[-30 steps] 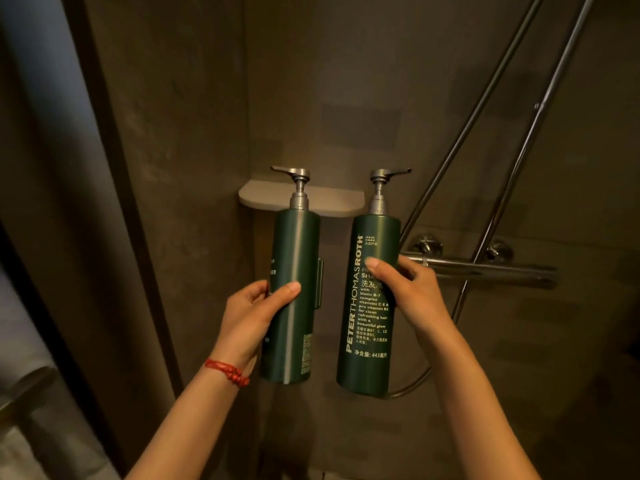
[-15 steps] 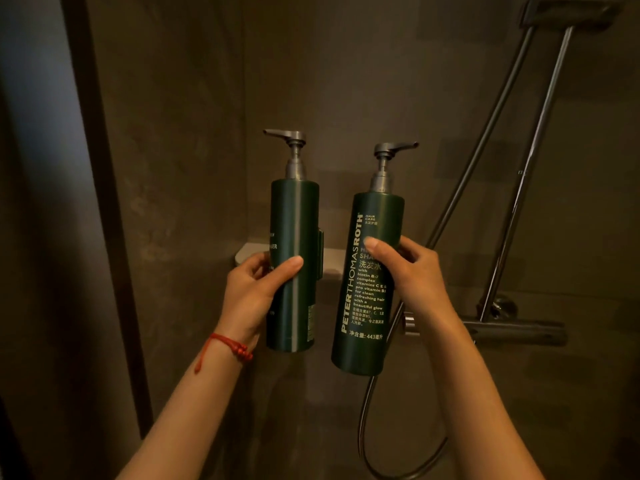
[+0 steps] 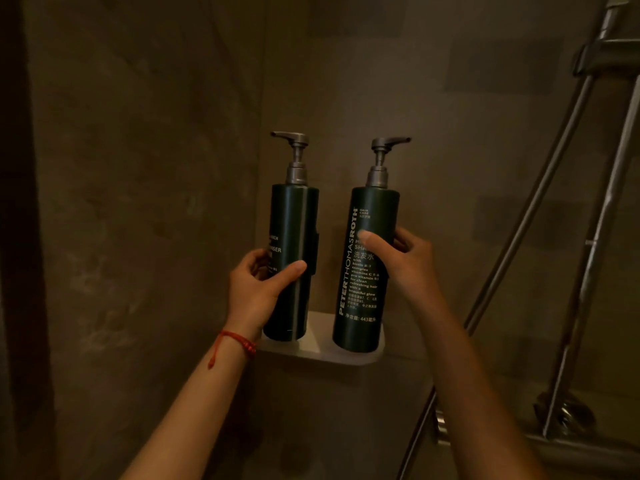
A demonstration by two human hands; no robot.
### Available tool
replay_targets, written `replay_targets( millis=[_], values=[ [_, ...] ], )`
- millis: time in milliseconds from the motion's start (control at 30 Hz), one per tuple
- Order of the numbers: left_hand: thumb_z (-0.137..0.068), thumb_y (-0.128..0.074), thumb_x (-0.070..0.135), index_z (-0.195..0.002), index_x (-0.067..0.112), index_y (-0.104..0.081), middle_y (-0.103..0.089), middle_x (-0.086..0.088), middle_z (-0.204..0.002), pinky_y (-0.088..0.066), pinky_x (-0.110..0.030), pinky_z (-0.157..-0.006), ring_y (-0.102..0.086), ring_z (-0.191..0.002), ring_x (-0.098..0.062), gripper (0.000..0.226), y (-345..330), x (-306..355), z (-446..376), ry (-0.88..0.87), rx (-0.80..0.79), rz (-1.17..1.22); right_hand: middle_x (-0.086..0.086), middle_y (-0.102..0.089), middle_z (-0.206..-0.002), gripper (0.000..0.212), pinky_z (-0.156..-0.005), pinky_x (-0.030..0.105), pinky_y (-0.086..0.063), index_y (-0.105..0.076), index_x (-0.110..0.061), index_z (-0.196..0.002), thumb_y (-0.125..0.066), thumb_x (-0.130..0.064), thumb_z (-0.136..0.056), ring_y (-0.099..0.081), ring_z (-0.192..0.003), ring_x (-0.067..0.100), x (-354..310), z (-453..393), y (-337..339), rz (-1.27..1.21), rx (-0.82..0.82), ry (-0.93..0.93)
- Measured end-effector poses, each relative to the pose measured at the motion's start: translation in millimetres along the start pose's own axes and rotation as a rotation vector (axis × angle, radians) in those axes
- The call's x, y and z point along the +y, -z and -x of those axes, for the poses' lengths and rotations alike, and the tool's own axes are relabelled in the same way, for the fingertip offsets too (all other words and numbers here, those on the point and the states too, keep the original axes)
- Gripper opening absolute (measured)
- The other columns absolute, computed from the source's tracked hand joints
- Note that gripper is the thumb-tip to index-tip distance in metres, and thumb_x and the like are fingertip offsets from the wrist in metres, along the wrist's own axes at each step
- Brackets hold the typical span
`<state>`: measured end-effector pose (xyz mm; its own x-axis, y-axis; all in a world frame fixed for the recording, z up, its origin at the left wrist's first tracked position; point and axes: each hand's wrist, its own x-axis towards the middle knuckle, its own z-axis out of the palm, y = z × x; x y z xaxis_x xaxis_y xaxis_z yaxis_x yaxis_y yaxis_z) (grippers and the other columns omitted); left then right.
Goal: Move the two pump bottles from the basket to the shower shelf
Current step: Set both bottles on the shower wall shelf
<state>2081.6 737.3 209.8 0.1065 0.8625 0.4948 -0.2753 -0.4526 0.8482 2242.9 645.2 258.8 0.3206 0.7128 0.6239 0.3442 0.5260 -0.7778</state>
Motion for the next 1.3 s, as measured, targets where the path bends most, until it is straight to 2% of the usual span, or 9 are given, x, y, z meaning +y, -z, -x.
replay_targets(
  millis=[133,467,767,900,967,1033,1133,1233,1300],
  values=[
    [-0.064,-0.075,0.02,-0.113,0.014,-0.053,-0.059,0.01,-0.096,-0.044,-0.018,-0.069,-0.057,-0.09,-0.006,0.054,-2,-15,-21,-0.008,0.048,-0.027,-0.013,-0.064,-0.086,0.023,-0.054,0.009,-0.048,-0.056,-0.037,-0.088,-0.069,-0.024,-0.075,-0.064,-0.069,-0.007,16,-25,-11,-0.014,-0.048,0.012],
    [-0.07,-0.07,0.014,-0.116,0.018,-0.048,-0.053,0.015,-0.092,-0.043,-0.02,-0.067,-0.053,-0.086,-0.002,0.052,-9,-47,-32,0.051,0.075,0.035,-0.016,-0.063,-0.091,0.029,-0.069,0.022,-0.047,-0.056,-0.041,-0.09,-0.071,-0.024,-0.072,-0.06,-0.086,0.001,63,-42,-21,0.013,-0.083,-0.032],
    [-0.069,-0.071,0.015,-0.119,0.02,-0.046,-0.051,0.019,-0.094,-0.043,-0.017,-0.069,-0.05,-0.085,0.004,0.055,-18,-55,-29,0.011,0.091,0.012,-0.017,-0.061,-0.097,0.033,-0.07,0.018,-0.047,-0.053,-0.04,-0.099,-0.069,-0.025,-0.074,-0.059,-0.092,0.0,79,-34,-13,-0.016,-0.05,-0.018],
    [-0.072,-0.067,0.015,-0.124,0.02,-0.042,-0.05,0.017,-0.098,-0.044,-0.026,-0.079,-0.051,-0.09,-0.001,0.058,-14,-53,-27,0.025,0.05,0.026,-0.023,-0.055,-0.1,0.05,-0.07,0.016,-0.043,-0.049,-0.032,-0.118,-0.07,-0.028,-0.073,-0.053,-0.093,-0.007,86,-25,-11,0.006,-0.048,-0.041],
    [-0.074,-0.065,0.012,-0.129,0.019,-0.038,-0.049,0.017,-0.1,-0.043,-0.021,-0.076,-0.049,-0.09,0.001,0.061,-10,-53,-25,0.029,0.008,0.028,-0.025,-0.053,-0.101,0.058,-0.072,0.016,-0.043,-0.046,-0.03,-0.124,-0.071,-0.029,-0.071,-0.051,-0.094,-0.008,93,-17,-7,0.036,-0.036,-0.052],
    [-0.076,-0.062,0.008,-0.13,0.017,-0.038,-0.049,0.019,-0.098,-0.041,-0.016,-0.071,-0.049,-0.091,0.003,0.059,-5,-54,-23,0.042,-0.038,0.018,-0.024,-0.053,-0.1,0.057,-0.073,0.016,-0.043,-0.045,-0.032,-0.121,-0.072,-0.026,-0.072,-0.053,-0.095,-0.005,101,-10,-5,0.038,-0.029,-0.077],
    [-0.076,-0.061,0.006,-0.127,0.012,-0.043,-0.053,0.015,-0.098,-0.042,-0.015,-0.07,-0.053,-0.099,-0.008,0.055,1,-54,-23,0.061,-0.093,0.005,-0.023,-0.055,-0.098,0.051,-0.071,0.013,-0.043,-0.048,-0.03,-0.116,-0.072,-0.022,-0.072,-0.054,-0.092,-0.005,109,-2,-5,0.038,-0.05,-0.106],
    [-0.073,-0.065,0.005,-0.125,0.011,-0.044,-0.054,0.01,-0.099,-0.046,-0.011,-0.063,-0.052,-0.088,0.001,0.056,-3,-53,-19,0.036,-0.077,-0.039,-0.024,-0.055,-0.097,0.049,-0.069,0.012,-0.043,-0.049,-0.031,-0.114,-0.072,-0.022,-0.072,-0.054,-0.09,-0.007,113,1,-7,0.045,-0.033,-0.102],
    [-0.07,-0.069,0.007,-0.125,0.013,-0.044,-0.054,0.004,-0.108,-0.045,-0.013,-0.067,-0.054,-0.092,-0.006,0.062,-8,-55,-17,0.014,-0.045,-0.074,-0.023,-0.057,-0.097,0.048,-0.069,0.012,-0.045,-0.049,-0.032,-0.113,-0.072,-0.021,-0.073,-0.056,-0.091,-0.005,115,1,-6,0.026,-0.018,-0.105]
  ],
)
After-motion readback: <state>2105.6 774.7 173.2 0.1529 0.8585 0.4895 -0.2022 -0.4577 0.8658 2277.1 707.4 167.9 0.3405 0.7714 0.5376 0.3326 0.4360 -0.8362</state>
